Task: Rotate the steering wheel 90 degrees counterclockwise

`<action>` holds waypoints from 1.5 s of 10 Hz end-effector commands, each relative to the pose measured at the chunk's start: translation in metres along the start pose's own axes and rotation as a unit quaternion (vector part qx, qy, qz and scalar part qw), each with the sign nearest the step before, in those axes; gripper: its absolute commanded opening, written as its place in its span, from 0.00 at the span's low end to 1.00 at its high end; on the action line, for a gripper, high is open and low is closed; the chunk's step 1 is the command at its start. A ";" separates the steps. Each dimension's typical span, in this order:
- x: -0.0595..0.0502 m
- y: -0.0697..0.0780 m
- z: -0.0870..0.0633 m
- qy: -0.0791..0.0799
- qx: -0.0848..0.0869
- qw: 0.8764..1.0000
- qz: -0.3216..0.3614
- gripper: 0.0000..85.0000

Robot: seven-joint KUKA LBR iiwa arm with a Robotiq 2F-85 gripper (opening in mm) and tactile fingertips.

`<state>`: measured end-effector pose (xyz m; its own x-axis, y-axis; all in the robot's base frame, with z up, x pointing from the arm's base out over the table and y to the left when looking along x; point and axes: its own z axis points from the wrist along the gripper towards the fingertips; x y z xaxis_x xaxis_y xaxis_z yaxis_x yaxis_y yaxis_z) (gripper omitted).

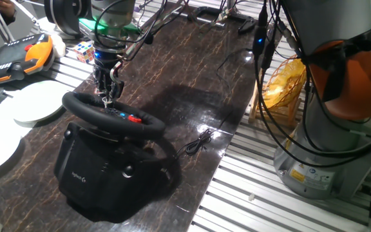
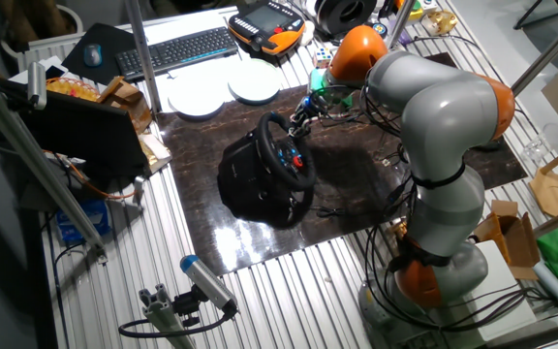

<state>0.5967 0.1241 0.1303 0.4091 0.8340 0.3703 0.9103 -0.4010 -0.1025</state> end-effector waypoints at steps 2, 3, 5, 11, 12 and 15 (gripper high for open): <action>0.000 0.000 0.000 -0.018 0.004 1.000 -0.022 0.01; 0.000 0.000 0.000 -0.016 0.004 0.999 -0.041 0.01; 0.000 0.000 0.000 0.003 0.008 0.998 -0.067 0.01; 0.000 0.000 0.000 0.013 0.011 0.995 -0.100 0.01; 0.001 0.000 -0.002 0.011 0.010 0.993 -0.117 0.01; 0.012 0.001 -0.006 0.009 0.011 0.990 -0.139 0.01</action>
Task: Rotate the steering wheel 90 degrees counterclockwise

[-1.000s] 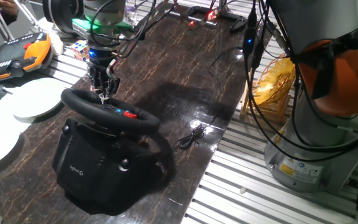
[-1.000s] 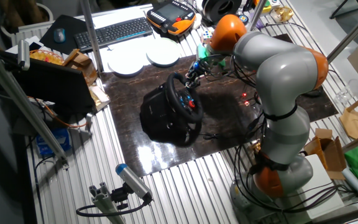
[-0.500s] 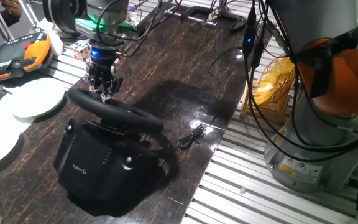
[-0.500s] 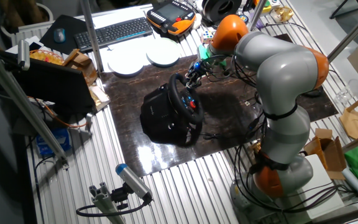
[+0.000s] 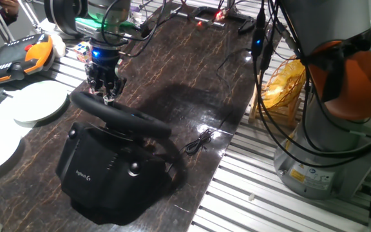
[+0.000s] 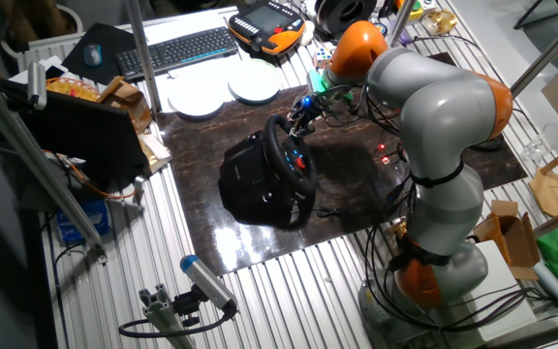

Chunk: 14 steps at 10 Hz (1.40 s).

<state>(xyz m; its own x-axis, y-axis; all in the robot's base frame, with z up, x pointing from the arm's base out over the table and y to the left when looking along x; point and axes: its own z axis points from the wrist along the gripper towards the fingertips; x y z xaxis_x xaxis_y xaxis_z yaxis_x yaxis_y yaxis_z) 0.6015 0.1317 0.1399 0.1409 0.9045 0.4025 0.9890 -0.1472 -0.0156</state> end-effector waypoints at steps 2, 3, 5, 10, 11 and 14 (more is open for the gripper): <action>0.005 0.003 -0.001 -0.004 -0.002 1.000 -0.005 0.01; 0.008 0.004 -0.001 -0.005 -0.004 1.000 -0.014 0.01; 0.013 0.006 -0.002 -0.007 -0.007 0.999 -0.031 0.01; 0.028 0.010 -0.005 -0.005 -0.015 0.998 -0.062 0.01; 0.030 0.010 -0.006 -0.005 -0.017 0.997 -0.070 0.01; 0.037 0.014 -0.007 -0.008 -0.016 0.997 -0.076 0.01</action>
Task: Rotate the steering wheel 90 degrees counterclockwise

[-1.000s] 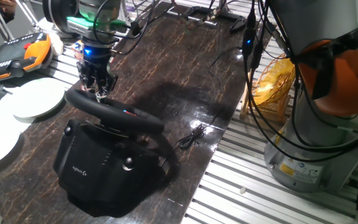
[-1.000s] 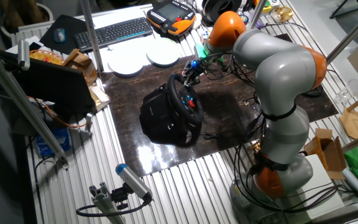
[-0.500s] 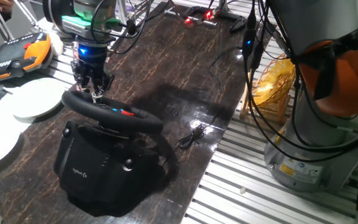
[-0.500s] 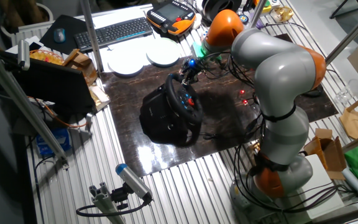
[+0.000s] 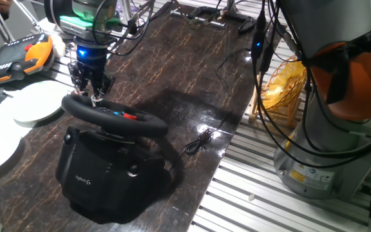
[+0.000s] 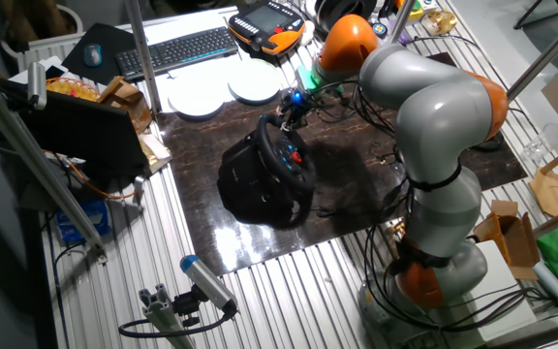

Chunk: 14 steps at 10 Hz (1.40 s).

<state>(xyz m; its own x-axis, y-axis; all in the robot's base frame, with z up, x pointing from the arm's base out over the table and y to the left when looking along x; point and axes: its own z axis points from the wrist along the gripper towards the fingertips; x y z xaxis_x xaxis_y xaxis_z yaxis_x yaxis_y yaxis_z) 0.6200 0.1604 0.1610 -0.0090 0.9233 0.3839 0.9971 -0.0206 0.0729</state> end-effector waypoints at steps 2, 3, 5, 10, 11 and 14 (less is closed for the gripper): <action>0.003 0.001 0.000 0.001 -0.002 1.000 -0.006 0.01; 0.003 0.001 0.000 0.005 -0.003 1.000 -0.012 0.01; 0.003 0.002 0.001 0.016 -0.009 0.999 -0.031 0.01; 0.002 0.005 0.001 0.027 -0.009 0.997 -0.070 0.01; 0.002 0.005 0.000 0.026 -0.007 0.997 -0.071 0.01; 0.002 0.005 0.000 0.025 -0.003 0.996 -0.085 0.01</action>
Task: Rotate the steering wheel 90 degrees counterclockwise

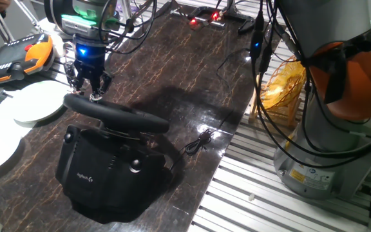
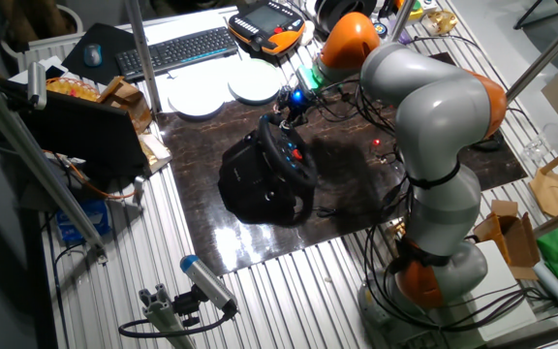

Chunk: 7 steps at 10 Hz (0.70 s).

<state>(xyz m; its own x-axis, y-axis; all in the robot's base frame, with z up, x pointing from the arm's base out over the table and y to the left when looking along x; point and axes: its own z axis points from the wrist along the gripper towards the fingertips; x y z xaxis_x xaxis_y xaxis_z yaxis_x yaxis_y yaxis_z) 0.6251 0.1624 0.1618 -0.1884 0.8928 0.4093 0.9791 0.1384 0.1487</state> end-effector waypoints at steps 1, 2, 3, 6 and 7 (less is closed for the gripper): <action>0.000 0.000 0.000 -0.001 0.000 1.000 -0.005 0.01; 0.000 0.000 0.000 0.000 0.000 1.000 -0.020 0.01; 0.000 0.000 0.000 0.002 0.001 1.000 -0.029 0.01; 0.000 0.000 0.000 -0.024 -0.002 0.999 -0.026 0.01; 0.000 0.000 0.000 -0.030 -0.005 0.999 -0.015 0.01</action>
<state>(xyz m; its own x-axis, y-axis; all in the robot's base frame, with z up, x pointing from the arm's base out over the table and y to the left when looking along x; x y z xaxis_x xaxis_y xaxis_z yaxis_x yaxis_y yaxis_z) 0.6249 0.1624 0.1615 -0.2060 0.9142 0.3489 0.9734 0.1548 0.1689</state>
